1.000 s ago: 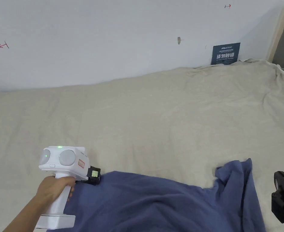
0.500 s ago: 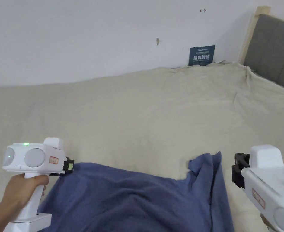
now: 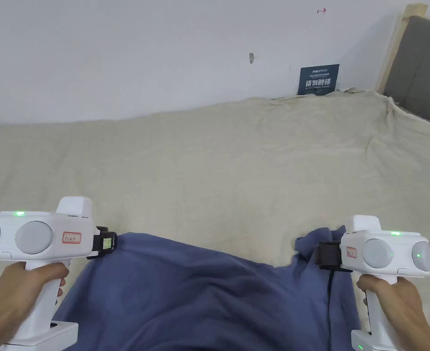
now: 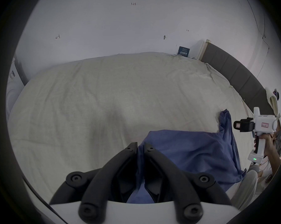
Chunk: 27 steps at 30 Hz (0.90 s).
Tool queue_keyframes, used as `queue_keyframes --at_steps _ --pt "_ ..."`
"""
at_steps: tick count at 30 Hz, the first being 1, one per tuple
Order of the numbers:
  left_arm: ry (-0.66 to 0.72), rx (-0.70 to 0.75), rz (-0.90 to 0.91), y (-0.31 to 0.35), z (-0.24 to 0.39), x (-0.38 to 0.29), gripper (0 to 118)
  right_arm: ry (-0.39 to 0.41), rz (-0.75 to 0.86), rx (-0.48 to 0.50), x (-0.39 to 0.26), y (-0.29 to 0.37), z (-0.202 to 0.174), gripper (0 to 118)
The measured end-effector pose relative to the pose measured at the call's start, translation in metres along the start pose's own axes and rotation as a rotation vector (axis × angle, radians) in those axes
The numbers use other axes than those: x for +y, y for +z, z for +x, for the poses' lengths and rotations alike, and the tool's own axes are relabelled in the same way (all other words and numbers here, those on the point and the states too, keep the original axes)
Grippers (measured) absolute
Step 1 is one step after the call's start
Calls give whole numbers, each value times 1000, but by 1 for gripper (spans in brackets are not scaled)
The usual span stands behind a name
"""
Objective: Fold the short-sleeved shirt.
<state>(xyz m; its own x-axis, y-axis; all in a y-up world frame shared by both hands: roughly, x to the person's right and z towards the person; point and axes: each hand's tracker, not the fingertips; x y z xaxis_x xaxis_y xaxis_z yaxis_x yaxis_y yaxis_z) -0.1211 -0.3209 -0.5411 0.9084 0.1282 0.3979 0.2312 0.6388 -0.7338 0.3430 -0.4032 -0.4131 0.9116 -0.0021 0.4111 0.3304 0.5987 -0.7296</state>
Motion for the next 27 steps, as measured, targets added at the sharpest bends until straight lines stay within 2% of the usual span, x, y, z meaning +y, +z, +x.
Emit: queue_keyframes --at_steps 4,5,7,8,10,18,22,27 --pt "-4 -6 2 1 0 0 5 4 -50 -21 -5 -15 4 96" --pt "-6 -5 1 2 1 0 5 10 -57 -20 -7 -17 6 88" --pt "-6 -4 -2 1 -1 0 5 21 -67 -23 -9 -18 8 62" --pt "-4 -3 -2 1 -1 -1 5 24 -65 -13 -10 -19 9 40" --pt "1 -2 -2 1 -1 -2 5 27 -78 3 -12 -22 12 3" --pt "9 20 -2 -1 -6 -8 5 36 2 12 -14 7 25 0" --pt "36 28 17 7 -9 -10 5 22 108 75 -4 54 27 0" --pt "74 56 60 28 -14 -5 5 34 226 104 28 113 24 0"
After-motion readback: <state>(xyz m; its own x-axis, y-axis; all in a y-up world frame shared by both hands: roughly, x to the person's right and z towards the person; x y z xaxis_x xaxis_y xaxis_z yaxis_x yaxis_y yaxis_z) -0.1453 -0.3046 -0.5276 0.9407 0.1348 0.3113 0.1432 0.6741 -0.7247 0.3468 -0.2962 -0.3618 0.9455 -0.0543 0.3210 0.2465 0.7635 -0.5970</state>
